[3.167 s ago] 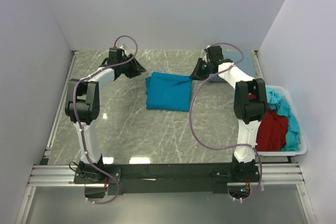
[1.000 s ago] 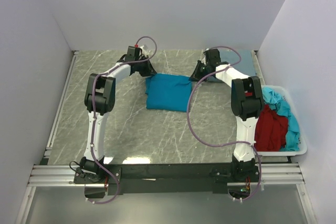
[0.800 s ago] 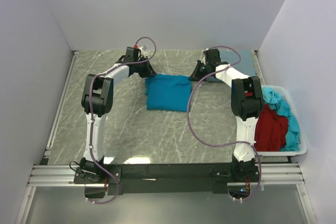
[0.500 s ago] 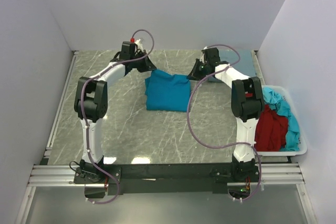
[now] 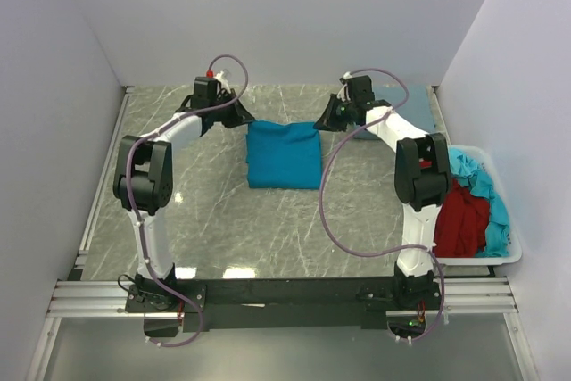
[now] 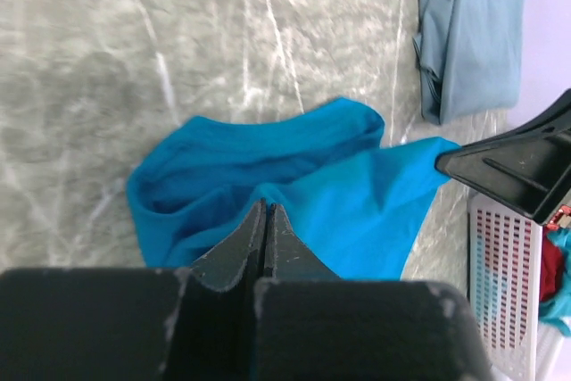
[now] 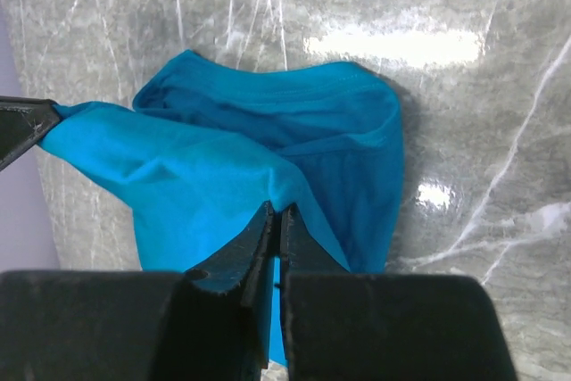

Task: Fold and stack the t-shirts
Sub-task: Fold the tshirt, then neatly place the folded tshirt to the corner

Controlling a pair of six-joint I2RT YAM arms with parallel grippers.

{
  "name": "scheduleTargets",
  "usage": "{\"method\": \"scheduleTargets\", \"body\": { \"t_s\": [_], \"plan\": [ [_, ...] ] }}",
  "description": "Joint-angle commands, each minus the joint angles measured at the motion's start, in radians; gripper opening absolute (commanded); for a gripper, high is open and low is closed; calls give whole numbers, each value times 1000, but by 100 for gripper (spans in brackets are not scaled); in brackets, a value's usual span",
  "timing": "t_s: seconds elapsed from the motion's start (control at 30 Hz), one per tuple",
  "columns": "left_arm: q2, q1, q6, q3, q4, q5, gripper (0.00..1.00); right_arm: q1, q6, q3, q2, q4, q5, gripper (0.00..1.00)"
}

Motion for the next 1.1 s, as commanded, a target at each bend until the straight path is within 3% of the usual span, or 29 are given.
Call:
{"method": "scheduleTargets", "body": {
  "t_s": [0.0,0.17,0.2,0.27,0.3,0.33,0.37,0.4,0.47,0.7,0.87,1.07],
  "plan": [
    [1,17,-17,29,51,-19,0,5,-11,90,40,0,-6,0],
    [63,37,-23,84,34,-47,0,5,-72,251,175,-60,23,9],
    [81,37,-16,105,16,-45,7,5,-80,279,192,-104,44,11],
    [132,37,7,171,-27,-37,30,4,-93,317,220,-119,59,22],
    [153,37,10,188,-36,-34,49,5,-96,328,224,-128,66,38],
    [159,37,19,199,-41,-37,60,4,-104,338,226,-134,72,79],
    [161,37,23,222,-57,-39,69,4,-110,363,227,-143,79,86],
    [144,37,24,218,-49,-33,90,5,-119,377,226,-158,83,87],
    [109,37,10,181,-6,-36,98,5,-142,403,206,-178,109,88],
    [-72,37,3,47,7,-45,100,8,-162,208,42,-111,75,90],
    [-210,37,-23,-153,31,-45,99,36,-204,42,-35,-96,104,91],
    [-495,37,-45,-404,76,-118,99,71,-247,38,6,-151,185,90]
  ]
}}
